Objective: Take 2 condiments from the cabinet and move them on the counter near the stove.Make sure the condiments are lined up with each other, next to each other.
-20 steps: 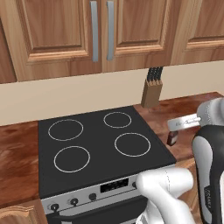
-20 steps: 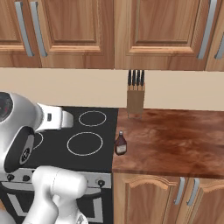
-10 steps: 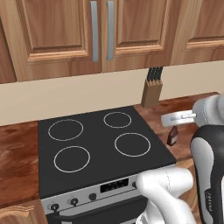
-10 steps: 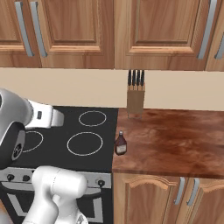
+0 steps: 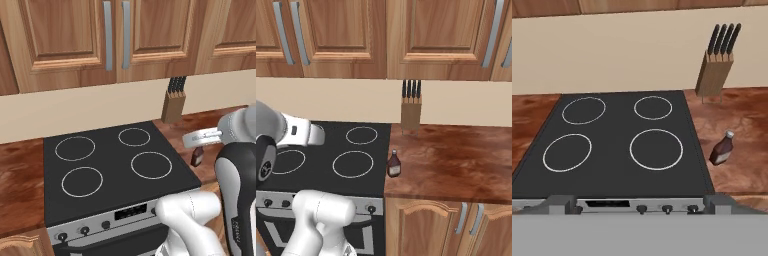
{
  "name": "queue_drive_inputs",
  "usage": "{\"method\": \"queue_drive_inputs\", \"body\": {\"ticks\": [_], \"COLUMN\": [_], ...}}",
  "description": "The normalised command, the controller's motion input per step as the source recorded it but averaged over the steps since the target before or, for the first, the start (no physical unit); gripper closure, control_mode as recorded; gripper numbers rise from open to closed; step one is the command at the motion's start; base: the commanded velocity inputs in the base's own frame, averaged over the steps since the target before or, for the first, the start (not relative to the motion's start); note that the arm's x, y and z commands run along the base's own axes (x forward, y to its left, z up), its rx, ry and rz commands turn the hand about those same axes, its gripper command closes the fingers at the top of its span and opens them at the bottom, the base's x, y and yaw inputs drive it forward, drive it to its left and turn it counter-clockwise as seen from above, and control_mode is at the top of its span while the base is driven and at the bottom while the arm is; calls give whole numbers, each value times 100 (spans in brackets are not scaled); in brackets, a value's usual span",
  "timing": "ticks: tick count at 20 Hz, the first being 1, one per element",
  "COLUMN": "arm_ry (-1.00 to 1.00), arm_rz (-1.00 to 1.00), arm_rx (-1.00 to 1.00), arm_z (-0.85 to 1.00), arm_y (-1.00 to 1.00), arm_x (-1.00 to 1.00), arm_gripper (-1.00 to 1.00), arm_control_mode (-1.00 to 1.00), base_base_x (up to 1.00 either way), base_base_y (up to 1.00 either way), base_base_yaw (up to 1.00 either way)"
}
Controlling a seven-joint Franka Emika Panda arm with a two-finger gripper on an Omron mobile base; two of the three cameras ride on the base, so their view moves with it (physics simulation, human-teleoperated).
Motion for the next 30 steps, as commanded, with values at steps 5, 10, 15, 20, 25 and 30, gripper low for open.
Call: {"method": "queue_drive_inputs", "body": {"ticks": [5, 10, 15, 20, 25, 30], "arm_ry": [10, 4, 0, 0, 0, 0], "arm_rz": [0, 0, 0, 0, 0, 0], "arm_rx": [-5, -9, -4, 0, 0, 0], "arm_z": [0, 0, -1, 0, 0, 0], "arm_y": [0, 0, 0, 0, 0, 0], "arm_x": [-1, -5, -1, 0, 0, 0], "arm_gripper": [-100, -100, -100, -100, -100, -100], "arm_control_mode": [-100, -100, -100, 100, 100, 100], "base_base_x": [0, 0, 0, 0, -63, -93], "base_base_y": [0, 0, 0, 0, -36, -63], "base_base_yaw": [0, 0, 0, 0, 0, -22]}}
